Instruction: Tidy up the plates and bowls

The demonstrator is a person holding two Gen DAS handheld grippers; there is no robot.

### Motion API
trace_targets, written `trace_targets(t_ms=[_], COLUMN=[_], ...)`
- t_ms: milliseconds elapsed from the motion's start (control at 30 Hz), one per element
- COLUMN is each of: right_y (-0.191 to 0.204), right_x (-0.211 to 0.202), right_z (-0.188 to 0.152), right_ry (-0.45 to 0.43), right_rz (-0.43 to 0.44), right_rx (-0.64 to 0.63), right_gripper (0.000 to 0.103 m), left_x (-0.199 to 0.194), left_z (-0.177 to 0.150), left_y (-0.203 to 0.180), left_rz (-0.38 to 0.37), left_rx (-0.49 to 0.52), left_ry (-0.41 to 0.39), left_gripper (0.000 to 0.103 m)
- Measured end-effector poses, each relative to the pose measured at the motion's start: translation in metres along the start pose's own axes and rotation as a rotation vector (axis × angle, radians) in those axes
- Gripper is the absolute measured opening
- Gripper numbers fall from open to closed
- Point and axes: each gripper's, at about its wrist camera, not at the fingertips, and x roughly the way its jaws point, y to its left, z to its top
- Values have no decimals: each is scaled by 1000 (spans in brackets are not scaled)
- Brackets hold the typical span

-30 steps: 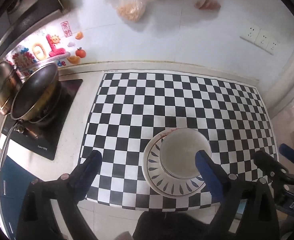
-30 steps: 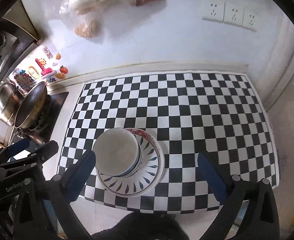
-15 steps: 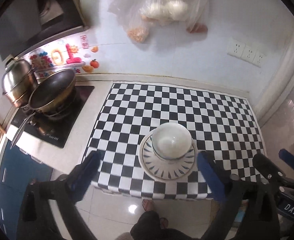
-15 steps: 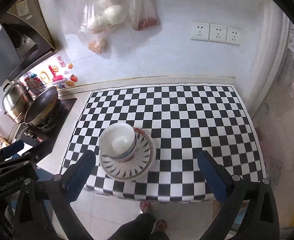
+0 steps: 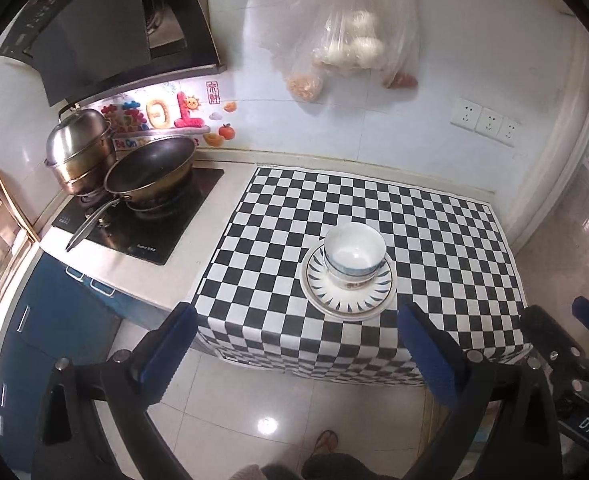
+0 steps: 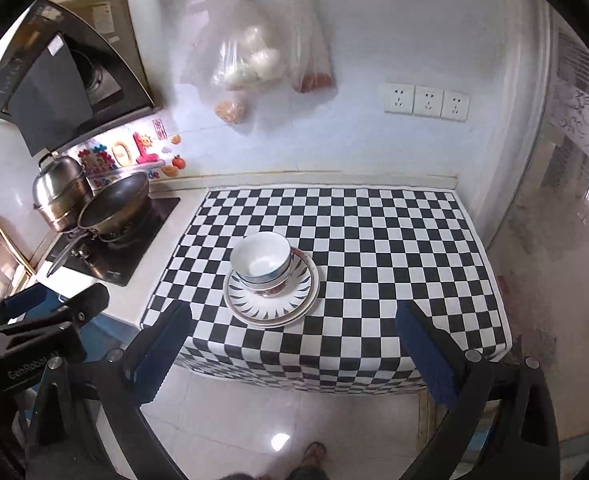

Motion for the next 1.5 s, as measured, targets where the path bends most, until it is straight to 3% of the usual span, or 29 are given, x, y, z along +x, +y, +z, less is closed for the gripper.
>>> trace_targets(t_ms=[400, 900, 1200, 1500], right_y=[49, 121, 129, 114], right_x=[-115, -248, -297, -313], right_z=[-64, -153, -173, -175], right_ry=[-102, -167, -203, -216], right_rz=[-56, -170, -167, -186], right_rx=[40, 58, 44, 48], right_gripper=[103, 103, 103, 103], left_x=[-94, -201, -241, -256], left_z=[-51, -127, -145, -152], left_y=[44, 95, 103, 96], left_rz=[-12, -24, -28, -9], left_rx=[63, 153, 126, 130], left_ry=[-131, -217, -271, -294], left_gripper=[102, 102, 102, 102])
